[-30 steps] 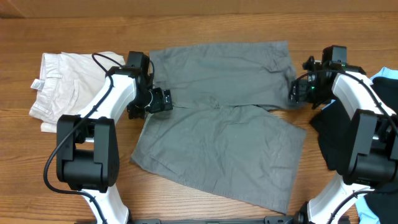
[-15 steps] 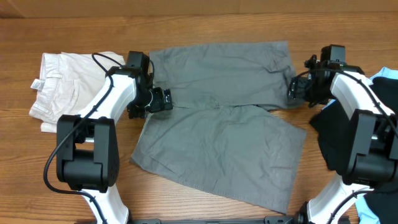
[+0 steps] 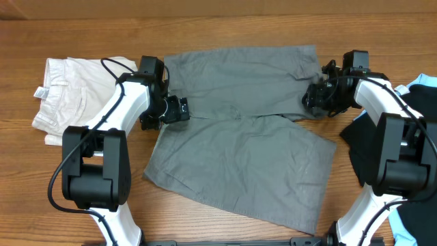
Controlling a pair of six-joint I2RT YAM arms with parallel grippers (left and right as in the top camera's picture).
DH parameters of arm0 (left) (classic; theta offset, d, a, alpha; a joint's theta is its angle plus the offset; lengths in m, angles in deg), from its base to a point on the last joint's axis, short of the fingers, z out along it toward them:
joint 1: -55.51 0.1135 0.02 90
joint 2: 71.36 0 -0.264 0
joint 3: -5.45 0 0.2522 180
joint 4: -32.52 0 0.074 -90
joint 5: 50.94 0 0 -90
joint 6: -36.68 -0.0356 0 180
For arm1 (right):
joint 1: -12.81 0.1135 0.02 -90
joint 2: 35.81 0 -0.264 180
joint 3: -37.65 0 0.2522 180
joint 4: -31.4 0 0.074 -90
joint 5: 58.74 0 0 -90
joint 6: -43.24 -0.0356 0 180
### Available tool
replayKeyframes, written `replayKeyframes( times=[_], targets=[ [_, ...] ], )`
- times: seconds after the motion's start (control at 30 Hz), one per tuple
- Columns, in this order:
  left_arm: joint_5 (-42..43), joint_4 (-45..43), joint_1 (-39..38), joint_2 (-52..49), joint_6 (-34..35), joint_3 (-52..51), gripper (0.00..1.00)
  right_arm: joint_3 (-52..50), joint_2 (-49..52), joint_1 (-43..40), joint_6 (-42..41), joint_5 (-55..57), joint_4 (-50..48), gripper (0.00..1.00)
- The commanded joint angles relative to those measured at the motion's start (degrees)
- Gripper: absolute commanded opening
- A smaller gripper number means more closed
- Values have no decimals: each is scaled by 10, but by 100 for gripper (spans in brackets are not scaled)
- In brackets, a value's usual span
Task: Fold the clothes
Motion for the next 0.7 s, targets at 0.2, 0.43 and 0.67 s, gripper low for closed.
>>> replayKeyframes(
  times=[0.2,0.43,0.67],
  targets=[
    [7,11,-2,-7,-14,8,100,2,25,2,42,-70,22,7],
    [7,11,-2,-7,-24,8,100,41,-38,-27,136,-131,85,4],
    [7,11,-2,-7,-24,8,100,71,-91,-79,158,-162,101,4]
  ],
)
